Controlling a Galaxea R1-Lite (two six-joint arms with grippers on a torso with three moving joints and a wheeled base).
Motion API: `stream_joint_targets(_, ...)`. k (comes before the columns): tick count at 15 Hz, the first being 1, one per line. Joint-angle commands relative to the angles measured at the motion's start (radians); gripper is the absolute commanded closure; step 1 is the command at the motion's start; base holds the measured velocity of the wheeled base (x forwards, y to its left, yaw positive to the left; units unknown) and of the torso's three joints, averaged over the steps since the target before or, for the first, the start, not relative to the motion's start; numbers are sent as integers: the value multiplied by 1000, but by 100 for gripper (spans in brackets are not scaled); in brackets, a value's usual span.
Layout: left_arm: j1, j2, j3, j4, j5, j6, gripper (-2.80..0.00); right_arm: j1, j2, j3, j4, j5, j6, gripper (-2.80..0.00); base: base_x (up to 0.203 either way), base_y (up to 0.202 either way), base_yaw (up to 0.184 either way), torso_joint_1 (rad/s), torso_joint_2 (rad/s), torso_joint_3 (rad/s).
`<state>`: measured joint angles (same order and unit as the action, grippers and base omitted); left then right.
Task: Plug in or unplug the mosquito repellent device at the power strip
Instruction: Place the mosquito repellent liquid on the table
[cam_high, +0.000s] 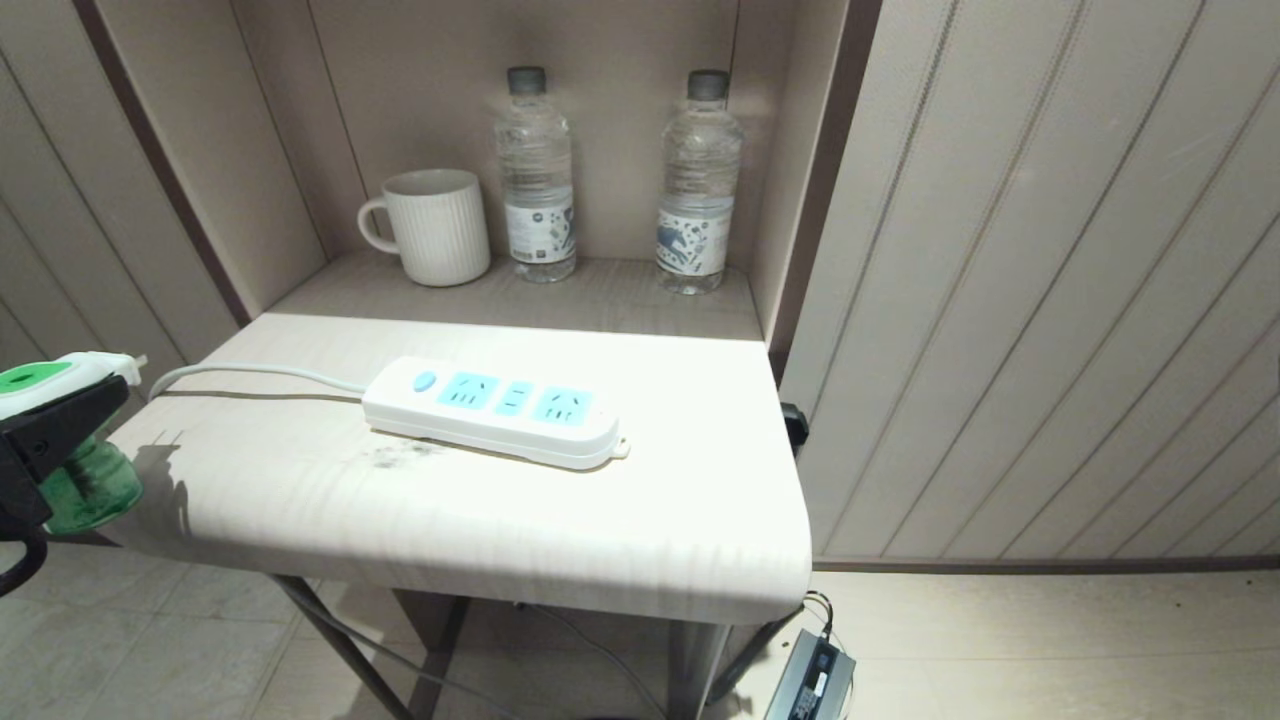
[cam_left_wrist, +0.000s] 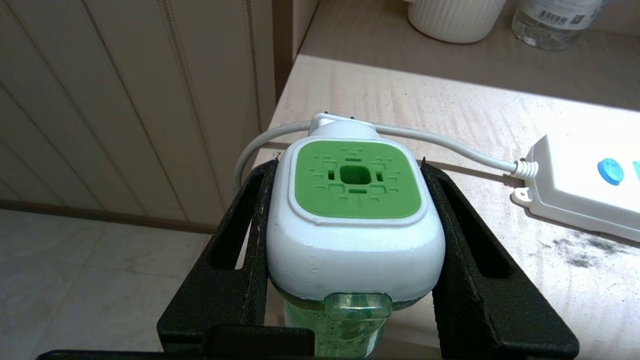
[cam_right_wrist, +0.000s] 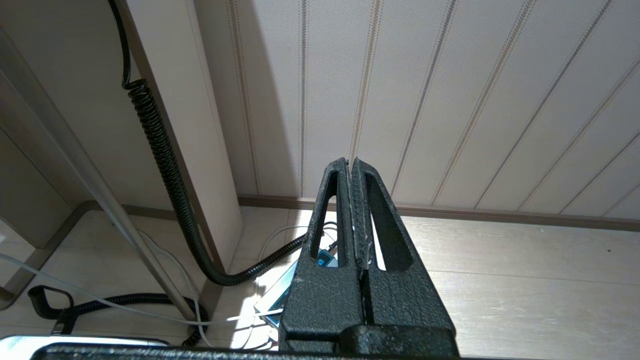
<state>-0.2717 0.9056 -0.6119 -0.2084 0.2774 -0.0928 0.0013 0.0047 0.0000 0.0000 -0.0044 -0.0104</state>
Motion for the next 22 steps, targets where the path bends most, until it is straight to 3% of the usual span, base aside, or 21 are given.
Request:
stream_joint_targets(1,0,-1,0,-2,2,-1,0,0,1,0,0,0,0,0,0,0,0,0,0,0)
stream_joint_targets(22,0,-1,0,-2,2,-1,0,0,1,0,0,0,0,0,0,0,0,0,0,0)
